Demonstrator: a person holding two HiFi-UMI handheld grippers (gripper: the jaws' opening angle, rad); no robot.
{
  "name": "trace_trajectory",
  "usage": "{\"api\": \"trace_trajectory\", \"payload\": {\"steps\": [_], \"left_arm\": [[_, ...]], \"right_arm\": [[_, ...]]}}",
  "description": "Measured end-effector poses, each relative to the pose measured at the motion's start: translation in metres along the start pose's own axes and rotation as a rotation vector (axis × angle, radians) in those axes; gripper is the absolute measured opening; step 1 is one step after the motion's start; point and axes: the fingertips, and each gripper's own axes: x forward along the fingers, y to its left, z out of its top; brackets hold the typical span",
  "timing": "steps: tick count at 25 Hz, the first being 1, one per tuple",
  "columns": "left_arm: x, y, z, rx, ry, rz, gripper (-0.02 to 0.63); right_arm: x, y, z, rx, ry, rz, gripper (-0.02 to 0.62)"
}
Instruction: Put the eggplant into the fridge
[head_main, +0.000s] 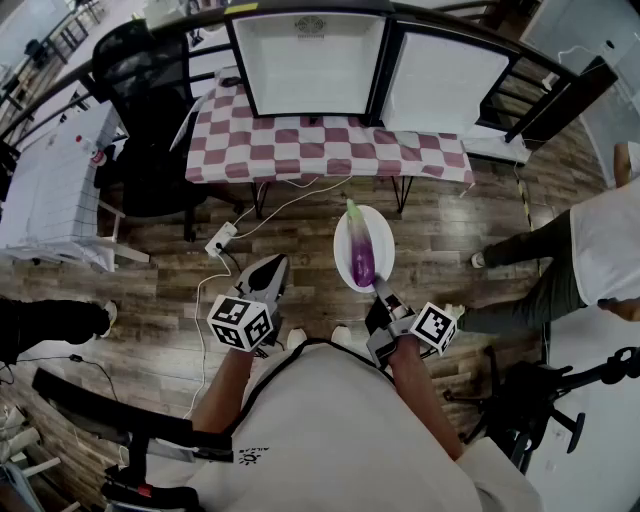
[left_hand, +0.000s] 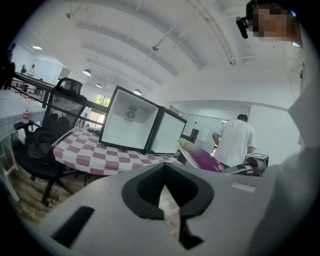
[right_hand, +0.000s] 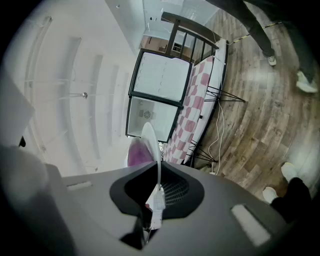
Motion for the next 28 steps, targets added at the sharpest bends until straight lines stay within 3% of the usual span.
{"api": "trace_trajectory", "payload": {"steps": [20,28], "left_arm": [[-0.016,-0.009,-0.003,0.000,-0.020,0.016,0.005],[-0.014,-0.019,-0.017,-0.014,-0.002,0.036,0.004]], "right_arm": [[-0.014,0.004,-0.011,0.010,0.012,0.035,0.025],[-0.031,-0.010,-0.004,0.029,0.012,0.002,0.025]]}}
